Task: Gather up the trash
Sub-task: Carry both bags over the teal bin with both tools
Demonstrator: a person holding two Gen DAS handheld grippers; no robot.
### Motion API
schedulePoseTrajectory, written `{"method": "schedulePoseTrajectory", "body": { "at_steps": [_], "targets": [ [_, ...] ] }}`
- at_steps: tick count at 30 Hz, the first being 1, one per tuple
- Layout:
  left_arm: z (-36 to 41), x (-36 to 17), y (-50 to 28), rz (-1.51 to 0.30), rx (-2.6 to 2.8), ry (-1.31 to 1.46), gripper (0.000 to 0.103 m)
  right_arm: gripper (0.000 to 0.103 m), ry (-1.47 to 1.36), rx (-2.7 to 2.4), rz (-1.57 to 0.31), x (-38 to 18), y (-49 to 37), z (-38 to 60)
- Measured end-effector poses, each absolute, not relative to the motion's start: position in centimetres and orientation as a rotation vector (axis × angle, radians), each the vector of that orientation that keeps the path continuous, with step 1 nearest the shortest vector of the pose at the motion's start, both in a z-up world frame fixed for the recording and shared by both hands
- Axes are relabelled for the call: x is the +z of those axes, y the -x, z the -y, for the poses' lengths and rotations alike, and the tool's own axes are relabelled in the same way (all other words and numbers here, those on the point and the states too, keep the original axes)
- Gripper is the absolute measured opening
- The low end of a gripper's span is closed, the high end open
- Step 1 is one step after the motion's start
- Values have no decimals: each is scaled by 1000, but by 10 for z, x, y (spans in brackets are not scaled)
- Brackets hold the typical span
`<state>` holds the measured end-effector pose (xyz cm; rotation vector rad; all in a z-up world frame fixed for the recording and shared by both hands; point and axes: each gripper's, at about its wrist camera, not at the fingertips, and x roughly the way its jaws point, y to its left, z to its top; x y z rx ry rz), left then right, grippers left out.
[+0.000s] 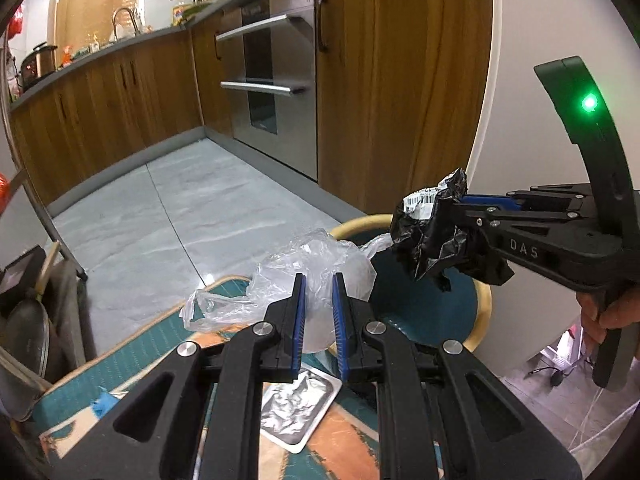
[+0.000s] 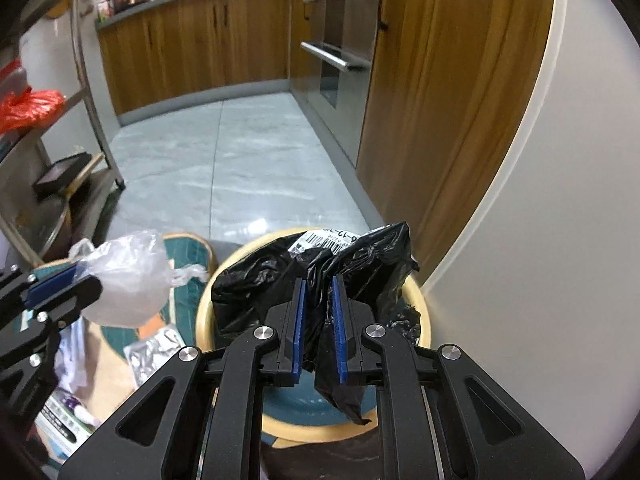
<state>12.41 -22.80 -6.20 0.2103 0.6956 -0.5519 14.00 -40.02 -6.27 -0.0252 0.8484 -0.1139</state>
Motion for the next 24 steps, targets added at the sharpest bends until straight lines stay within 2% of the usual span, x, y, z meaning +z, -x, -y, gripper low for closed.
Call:
{"method": "schedulePoseTrajectory", "body": {
  "at_steps": [24],
  "targets": [
    [286,-113,-151,-794,-626,-242,13,14,51,-108,-923,-92,-154,411]
  ]
}}
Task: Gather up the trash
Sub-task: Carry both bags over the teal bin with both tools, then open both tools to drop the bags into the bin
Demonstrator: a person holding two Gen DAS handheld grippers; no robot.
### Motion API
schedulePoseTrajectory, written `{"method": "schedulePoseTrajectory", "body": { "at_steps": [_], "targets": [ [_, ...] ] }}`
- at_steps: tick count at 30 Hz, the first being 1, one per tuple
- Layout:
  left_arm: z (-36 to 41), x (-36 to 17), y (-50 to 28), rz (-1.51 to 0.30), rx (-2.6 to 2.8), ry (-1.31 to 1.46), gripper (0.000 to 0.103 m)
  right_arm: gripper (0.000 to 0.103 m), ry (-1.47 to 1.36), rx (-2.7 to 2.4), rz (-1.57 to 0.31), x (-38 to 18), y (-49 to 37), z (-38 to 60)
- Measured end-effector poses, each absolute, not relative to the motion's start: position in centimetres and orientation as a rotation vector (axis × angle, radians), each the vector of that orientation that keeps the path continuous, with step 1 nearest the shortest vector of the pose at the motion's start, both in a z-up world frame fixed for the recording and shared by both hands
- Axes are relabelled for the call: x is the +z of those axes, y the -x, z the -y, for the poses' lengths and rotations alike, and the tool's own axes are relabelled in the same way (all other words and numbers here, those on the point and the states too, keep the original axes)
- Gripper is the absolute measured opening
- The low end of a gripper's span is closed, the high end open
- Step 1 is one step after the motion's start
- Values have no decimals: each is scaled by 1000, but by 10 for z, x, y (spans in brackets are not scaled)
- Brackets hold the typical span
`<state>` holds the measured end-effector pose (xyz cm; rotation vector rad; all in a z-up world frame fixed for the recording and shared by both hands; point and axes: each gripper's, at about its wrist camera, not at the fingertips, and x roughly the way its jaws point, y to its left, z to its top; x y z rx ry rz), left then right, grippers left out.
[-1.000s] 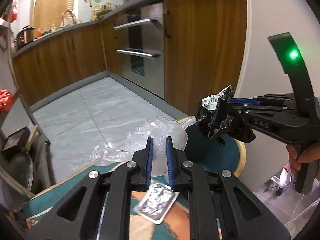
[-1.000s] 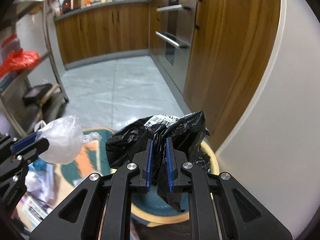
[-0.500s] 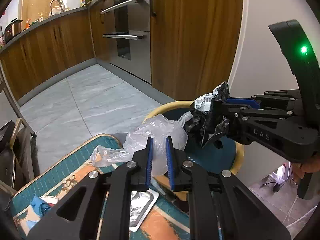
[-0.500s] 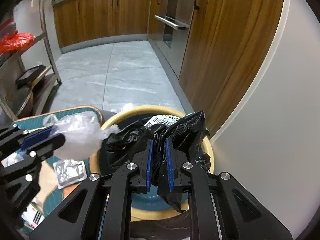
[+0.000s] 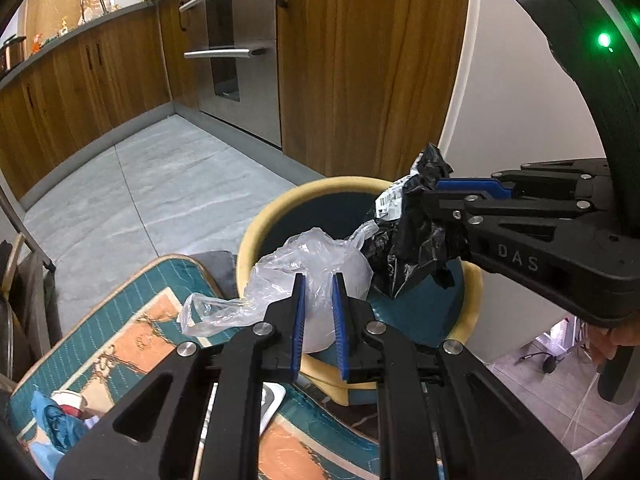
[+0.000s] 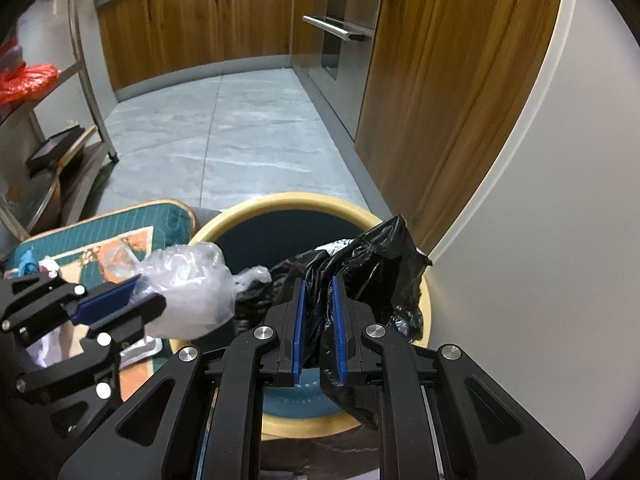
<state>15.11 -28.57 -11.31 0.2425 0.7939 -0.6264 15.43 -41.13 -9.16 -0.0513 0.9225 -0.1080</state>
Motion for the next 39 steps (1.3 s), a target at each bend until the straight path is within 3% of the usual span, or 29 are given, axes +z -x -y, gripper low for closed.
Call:
{"method": "schedulePoseTrajectory", "body": {
  "at_steps": [15,24,26,30,33,39],
  "targets": [
    [286,-117,-149,-774,-632,-232,13,14,43,-129,-918,-95,-158,416],
    [277,-109,-145,-752,-610,-214,20,19,46,-156,-883,-89,-152,417],
    [275,-106,-144,-743,-610,-208,22,22,47,-163,-879,-88,-151,417],
    [268,-98,-143,-724,-599,-196,37,33,55,-182,-861,-83,-150,418],
    [261,-92,-143,-713,-588,-188,40,38,53,-192,-849,-79,-150,418],
    [244,-79,-138,-692,-561,-184,56,61,63,-198,-824,-72,-147,415]
  ]
}}
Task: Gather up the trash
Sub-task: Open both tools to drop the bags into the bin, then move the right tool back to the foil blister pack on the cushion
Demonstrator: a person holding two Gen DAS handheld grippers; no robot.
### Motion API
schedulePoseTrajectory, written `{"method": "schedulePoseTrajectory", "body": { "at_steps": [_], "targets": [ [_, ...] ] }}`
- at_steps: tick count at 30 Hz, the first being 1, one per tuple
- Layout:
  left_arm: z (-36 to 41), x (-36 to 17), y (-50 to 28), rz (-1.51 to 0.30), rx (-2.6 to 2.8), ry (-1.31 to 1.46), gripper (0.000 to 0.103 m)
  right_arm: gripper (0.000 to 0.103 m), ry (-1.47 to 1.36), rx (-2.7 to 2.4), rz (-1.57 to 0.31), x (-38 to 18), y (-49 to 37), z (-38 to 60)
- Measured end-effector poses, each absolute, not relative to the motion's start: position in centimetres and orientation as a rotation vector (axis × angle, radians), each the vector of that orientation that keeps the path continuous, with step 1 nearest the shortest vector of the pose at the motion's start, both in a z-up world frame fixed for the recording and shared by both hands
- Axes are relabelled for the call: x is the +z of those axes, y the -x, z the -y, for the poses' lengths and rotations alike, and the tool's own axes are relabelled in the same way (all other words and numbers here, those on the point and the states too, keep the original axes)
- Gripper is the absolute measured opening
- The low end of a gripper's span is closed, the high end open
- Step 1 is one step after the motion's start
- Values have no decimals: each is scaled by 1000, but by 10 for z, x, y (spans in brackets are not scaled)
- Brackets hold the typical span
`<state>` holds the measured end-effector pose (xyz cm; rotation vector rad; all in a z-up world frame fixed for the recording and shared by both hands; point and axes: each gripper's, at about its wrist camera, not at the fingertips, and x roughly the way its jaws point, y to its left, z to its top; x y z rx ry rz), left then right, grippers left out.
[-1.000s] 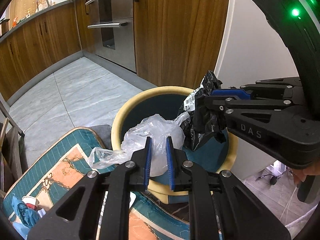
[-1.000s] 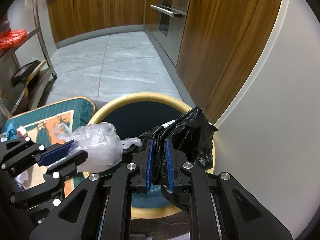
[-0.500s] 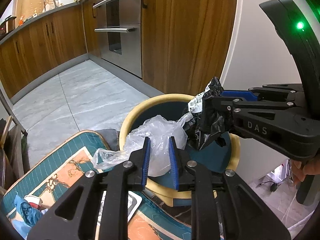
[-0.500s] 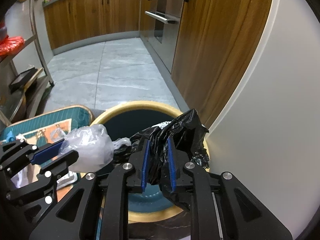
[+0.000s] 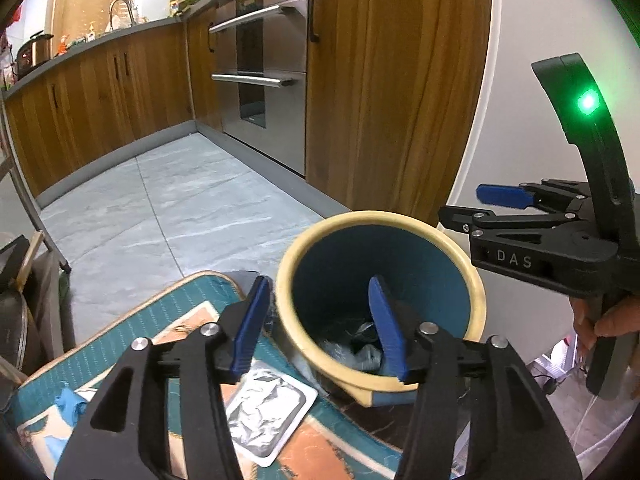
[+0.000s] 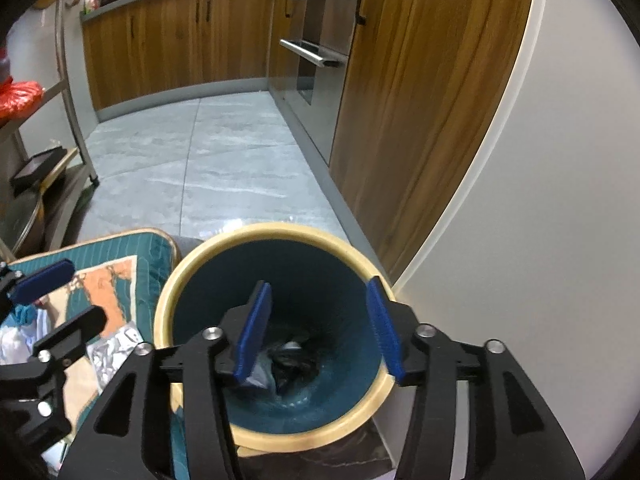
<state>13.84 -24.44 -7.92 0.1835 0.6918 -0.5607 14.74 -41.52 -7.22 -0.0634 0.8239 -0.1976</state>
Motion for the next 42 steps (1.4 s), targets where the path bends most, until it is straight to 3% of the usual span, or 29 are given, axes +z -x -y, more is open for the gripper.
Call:
{"method": "schedulePoseTrajectory", "body": {
  "at_steps": [5,7,10,22,42],
  "targets": [
    [221,-62,-128,-660,-519,-185,67,79,62,-207,-766,-53,-136,409],
    [208,-52,-122,-636,-500,-181,73,92,41,-202,-723,-41,-128,406],
    [187,-38,-113,-610,-472,-173,77,95,20,-198,-657,-24,-116,401],
    [94,5,-70,-552,-344,-82,93,98,-55,-183,-529,15,-83,347],
    [-33,-16,-31,-618,-142,-86,97,98,-134,-9,-645,-5,-82,230]
  ]
}}
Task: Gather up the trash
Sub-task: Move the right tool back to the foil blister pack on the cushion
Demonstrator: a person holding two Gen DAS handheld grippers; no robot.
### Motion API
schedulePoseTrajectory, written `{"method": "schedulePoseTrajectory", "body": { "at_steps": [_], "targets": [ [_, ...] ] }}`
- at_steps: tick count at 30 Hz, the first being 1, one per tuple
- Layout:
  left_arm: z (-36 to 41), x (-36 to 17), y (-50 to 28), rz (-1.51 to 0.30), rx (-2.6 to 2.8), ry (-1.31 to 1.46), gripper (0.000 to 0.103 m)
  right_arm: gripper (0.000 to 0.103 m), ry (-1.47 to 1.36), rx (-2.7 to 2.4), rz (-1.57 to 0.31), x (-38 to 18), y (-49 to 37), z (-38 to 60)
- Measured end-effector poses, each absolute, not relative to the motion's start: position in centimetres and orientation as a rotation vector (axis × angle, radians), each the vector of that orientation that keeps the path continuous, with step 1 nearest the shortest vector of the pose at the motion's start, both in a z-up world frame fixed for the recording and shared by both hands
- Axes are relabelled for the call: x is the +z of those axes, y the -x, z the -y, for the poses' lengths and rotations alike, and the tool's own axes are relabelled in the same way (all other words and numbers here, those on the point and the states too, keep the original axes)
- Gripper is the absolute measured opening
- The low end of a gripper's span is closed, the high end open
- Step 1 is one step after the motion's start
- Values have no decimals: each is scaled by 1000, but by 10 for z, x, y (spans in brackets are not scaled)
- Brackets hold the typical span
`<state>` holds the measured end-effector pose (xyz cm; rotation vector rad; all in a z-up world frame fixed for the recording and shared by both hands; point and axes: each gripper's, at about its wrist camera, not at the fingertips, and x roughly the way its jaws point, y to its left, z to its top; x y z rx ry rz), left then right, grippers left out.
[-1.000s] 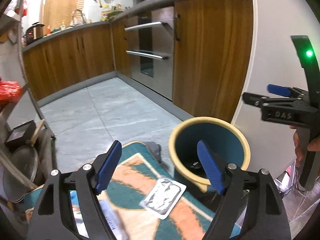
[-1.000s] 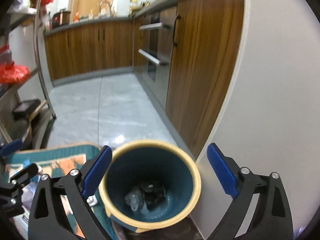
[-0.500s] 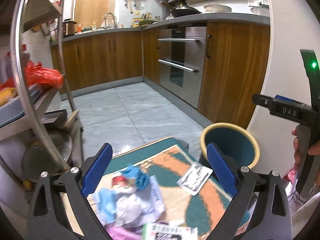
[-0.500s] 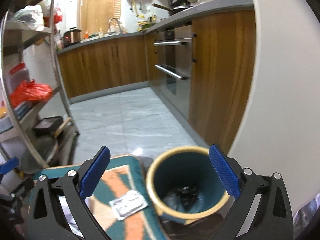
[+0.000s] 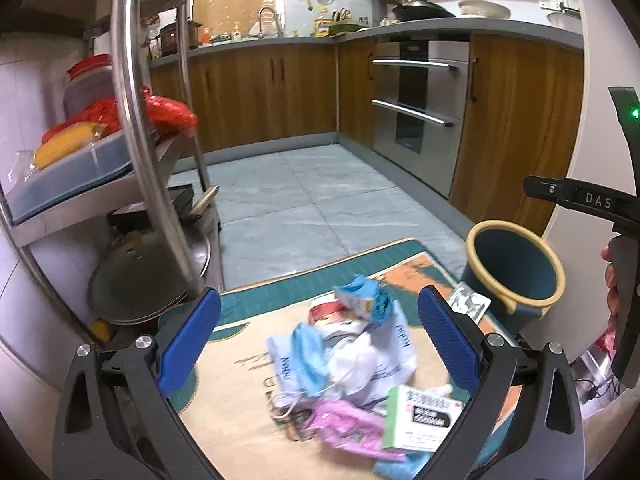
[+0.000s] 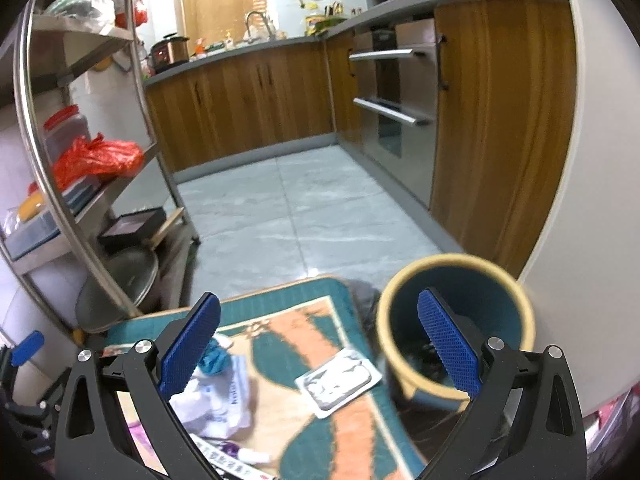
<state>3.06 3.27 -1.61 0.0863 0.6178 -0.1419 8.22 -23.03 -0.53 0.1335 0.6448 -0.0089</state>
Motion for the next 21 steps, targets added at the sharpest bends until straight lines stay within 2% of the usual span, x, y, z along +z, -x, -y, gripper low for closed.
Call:
{"method": "schedulePoseTrajectory", "body": {
  "at_steps": [9,21],
  "targets": [
    [-44,-45,-42,-692,-132,-132,97,98,-77,10,-741,-31,-102,202],
    [-18,-82,-81,-782,-135,-174,97,98,-67,-32,-865,-78,-139,221]
  ]
}}
